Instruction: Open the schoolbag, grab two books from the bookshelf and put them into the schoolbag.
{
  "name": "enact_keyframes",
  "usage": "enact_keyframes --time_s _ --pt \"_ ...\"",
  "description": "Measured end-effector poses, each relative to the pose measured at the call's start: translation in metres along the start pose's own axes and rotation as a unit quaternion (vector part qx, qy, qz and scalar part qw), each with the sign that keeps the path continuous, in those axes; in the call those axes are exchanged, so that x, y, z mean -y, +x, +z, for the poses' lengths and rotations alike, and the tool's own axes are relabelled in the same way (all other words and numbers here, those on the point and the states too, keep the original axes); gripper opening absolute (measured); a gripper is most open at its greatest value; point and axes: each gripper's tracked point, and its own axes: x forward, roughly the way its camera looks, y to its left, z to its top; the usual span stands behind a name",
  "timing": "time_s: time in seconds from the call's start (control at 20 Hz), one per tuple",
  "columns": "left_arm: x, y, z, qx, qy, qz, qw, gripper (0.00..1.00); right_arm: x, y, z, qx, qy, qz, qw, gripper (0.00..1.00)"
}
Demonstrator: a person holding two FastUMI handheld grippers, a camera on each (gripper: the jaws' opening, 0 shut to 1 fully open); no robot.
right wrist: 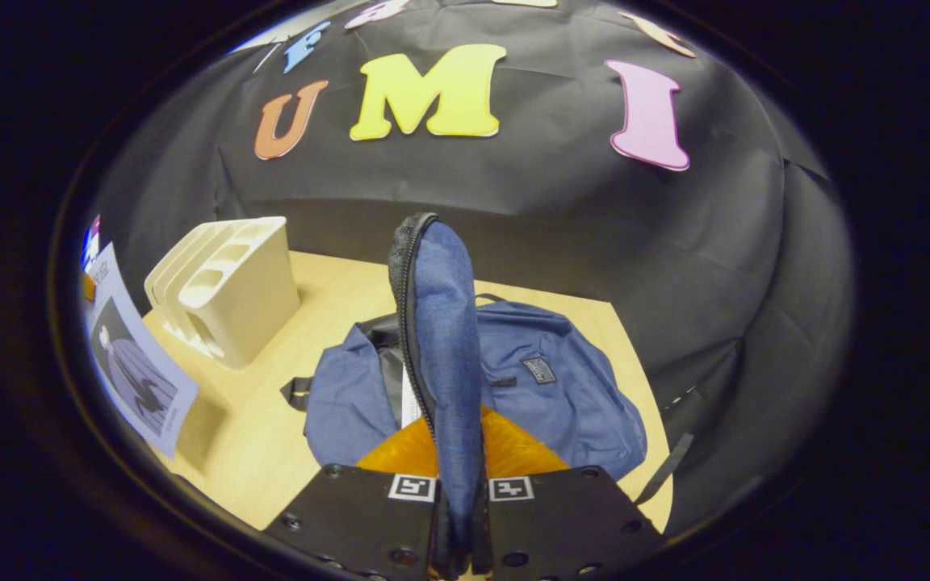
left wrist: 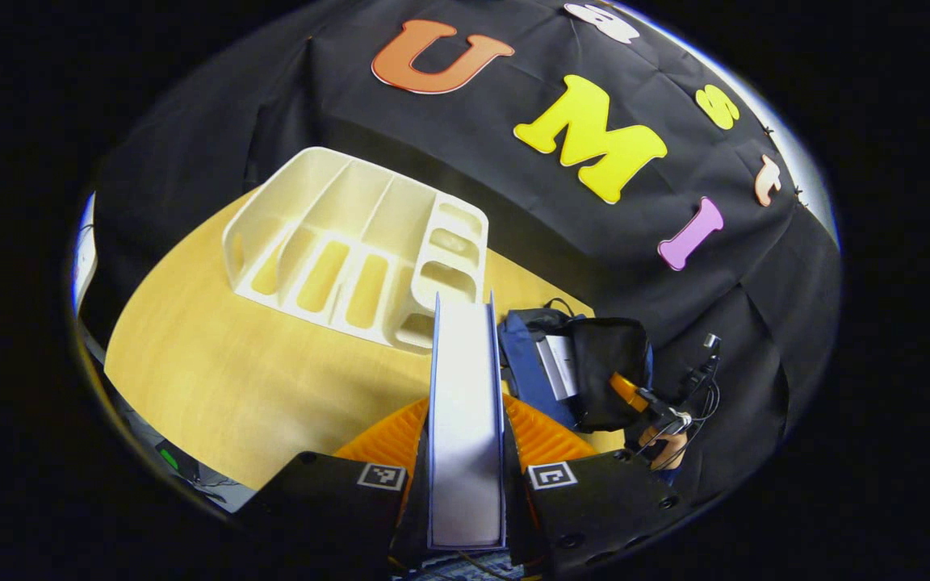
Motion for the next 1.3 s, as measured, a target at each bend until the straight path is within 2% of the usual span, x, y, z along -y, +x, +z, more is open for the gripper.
enact_keyframes --time_s 0.3,0.7,0.95,1.3 --pt "0.04 0.05 0.005 0.006 -0.006 -0.055 0.998 0.41 0.004 -0.007 0.016 0.012 -0.03 -0.004 0.999 0.09" --pt "0.085 0.113 0.021 -0.008 -0.028 -0.115 0.993 0.41 0.014 -0.011 0.035 0.031 -0.037 -0.002 0.999 0.1" --pt "0.104 0.162 0.03 -0.009 -0.069 -0.155 0.986 0.41 0.021 -0.015 0.044 0.04 -0.033 0.0 0.999 0.09" --pt "0.11 0.228 0.026 -0.02 -0.136 -0.146 0.98 0.41 0.024 -0.014 0.047 0.042 -0.032 0.003 0.999 0.1"
